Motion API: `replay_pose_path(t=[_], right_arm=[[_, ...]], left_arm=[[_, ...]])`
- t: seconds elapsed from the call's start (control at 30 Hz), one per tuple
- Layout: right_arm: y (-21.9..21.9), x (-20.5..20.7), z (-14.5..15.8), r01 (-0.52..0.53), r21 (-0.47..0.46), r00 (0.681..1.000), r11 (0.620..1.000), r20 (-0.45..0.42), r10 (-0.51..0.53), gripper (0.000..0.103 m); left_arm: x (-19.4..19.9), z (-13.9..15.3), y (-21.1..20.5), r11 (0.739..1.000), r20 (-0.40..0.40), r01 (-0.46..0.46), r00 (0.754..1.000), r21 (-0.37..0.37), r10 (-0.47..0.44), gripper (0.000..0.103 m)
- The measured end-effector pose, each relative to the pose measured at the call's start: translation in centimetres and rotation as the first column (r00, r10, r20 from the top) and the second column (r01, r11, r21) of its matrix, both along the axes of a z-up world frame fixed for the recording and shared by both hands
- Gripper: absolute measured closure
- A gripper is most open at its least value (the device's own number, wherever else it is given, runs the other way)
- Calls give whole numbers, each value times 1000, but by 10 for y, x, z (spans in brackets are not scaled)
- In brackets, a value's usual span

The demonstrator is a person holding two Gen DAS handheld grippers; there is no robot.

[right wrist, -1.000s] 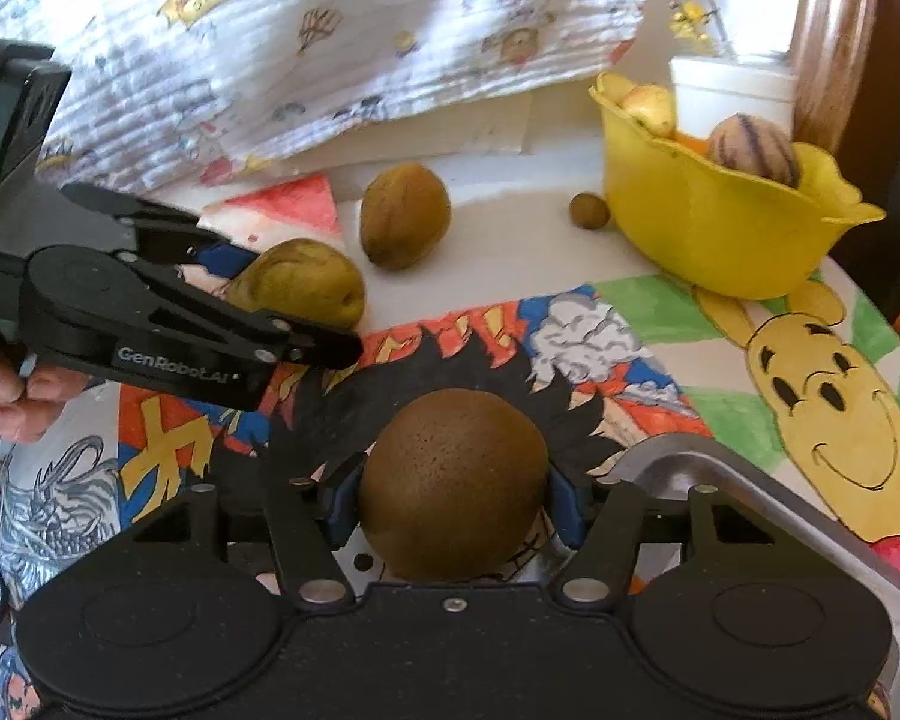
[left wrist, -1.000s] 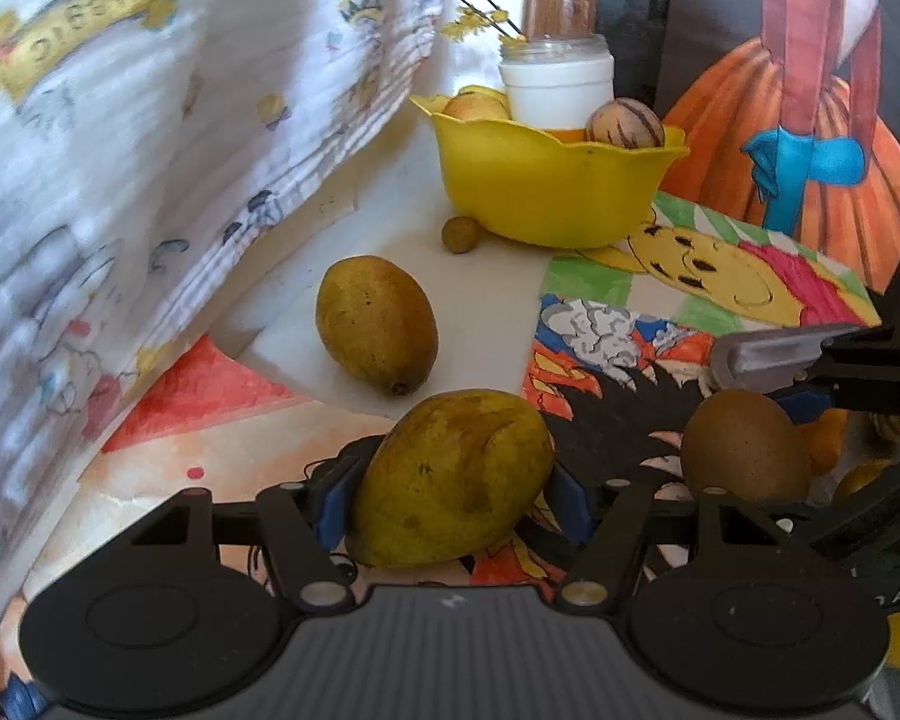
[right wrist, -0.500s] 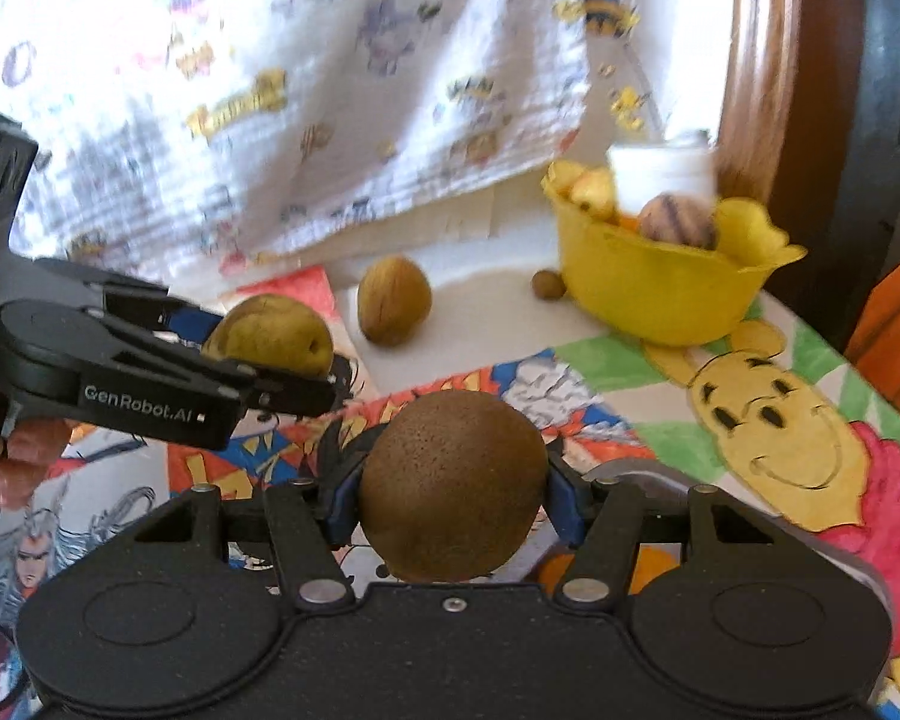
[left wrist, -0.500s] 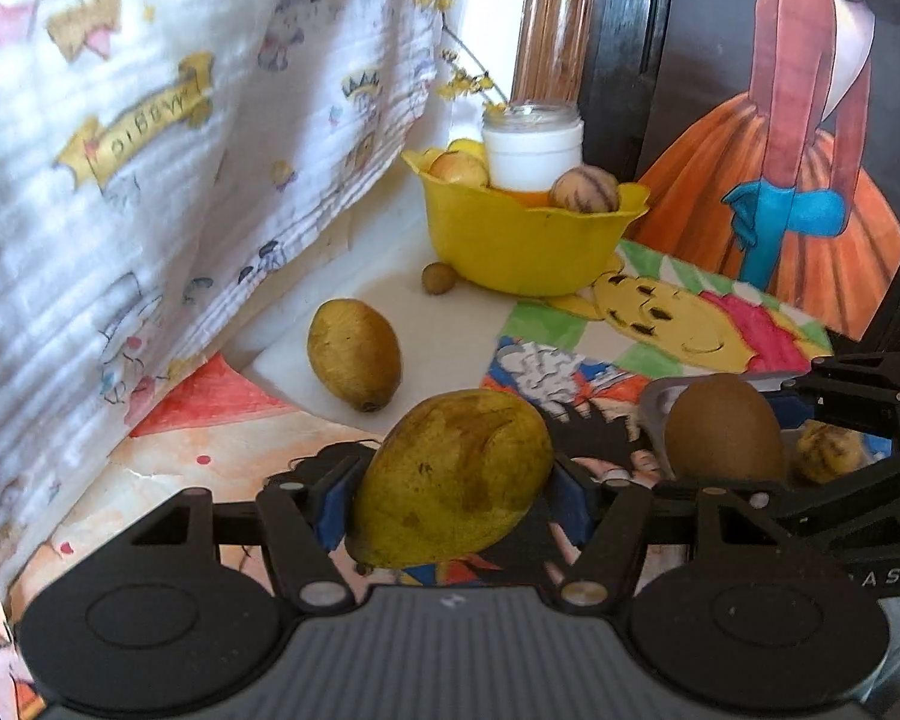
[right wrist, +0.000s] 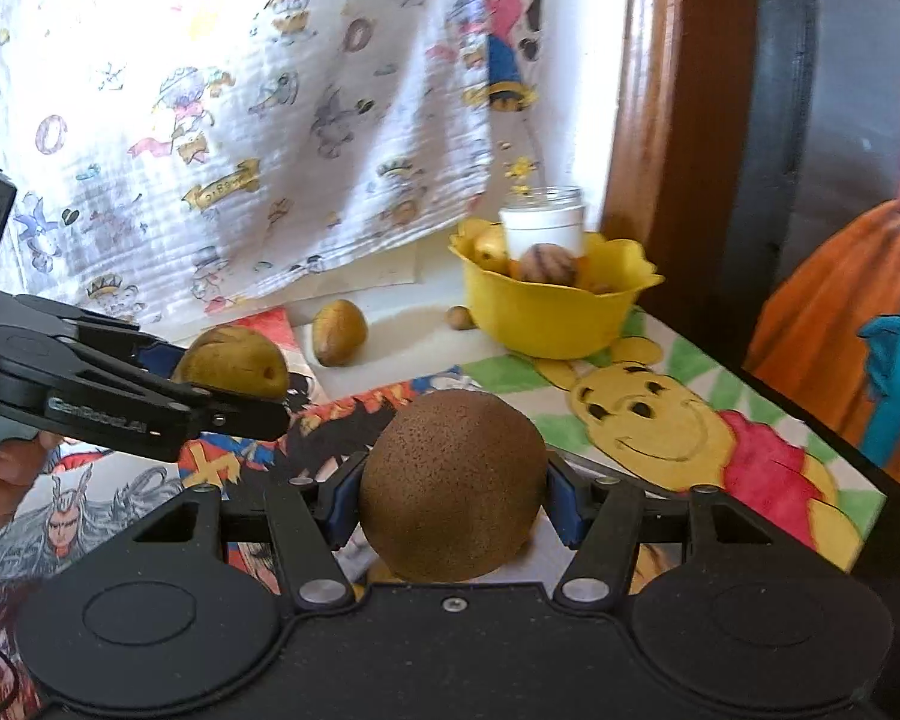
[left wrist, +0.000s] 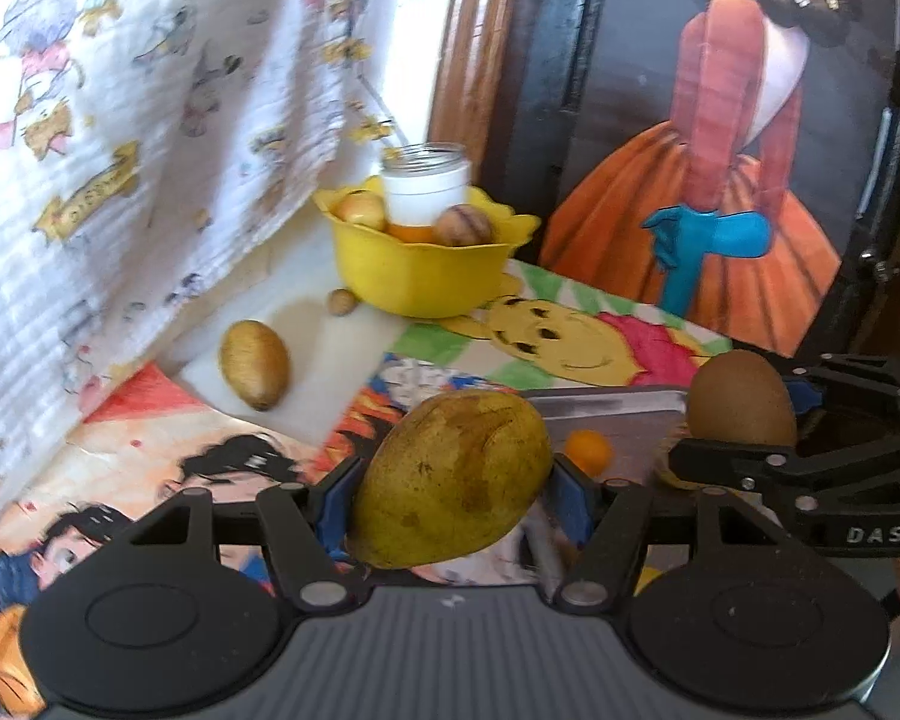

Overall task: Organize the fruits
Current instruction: 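Carry the pear and brown fruit over the metal tray with both tools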

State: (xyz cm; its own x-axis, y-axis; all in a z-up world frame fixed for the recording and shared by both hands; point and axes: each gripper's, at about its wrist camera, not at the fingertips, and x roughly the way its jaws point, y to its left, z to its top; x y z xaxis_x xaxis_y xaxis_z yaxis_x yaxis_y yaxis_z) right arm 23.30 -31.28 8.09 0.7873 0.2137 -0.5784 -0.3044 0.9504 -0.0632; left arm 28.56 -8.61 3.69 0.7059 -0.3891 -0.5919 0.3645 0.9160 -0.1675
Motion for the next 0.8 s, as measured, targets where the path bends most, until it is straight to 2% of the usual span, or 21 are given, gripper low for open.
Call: replay_pose_path(t=[0.37,0.8], right_arm=[[-34,-45,-15,78,15,997,997,-28,-78,41],[-58,-54,-43,114,10,990,993,-89,-113,41]], left_arm=[[-60,1,-30,996,-1,86,996,-24,-86,34],[-97,-32,-54,990,-56,141,988,11,-140,34]])
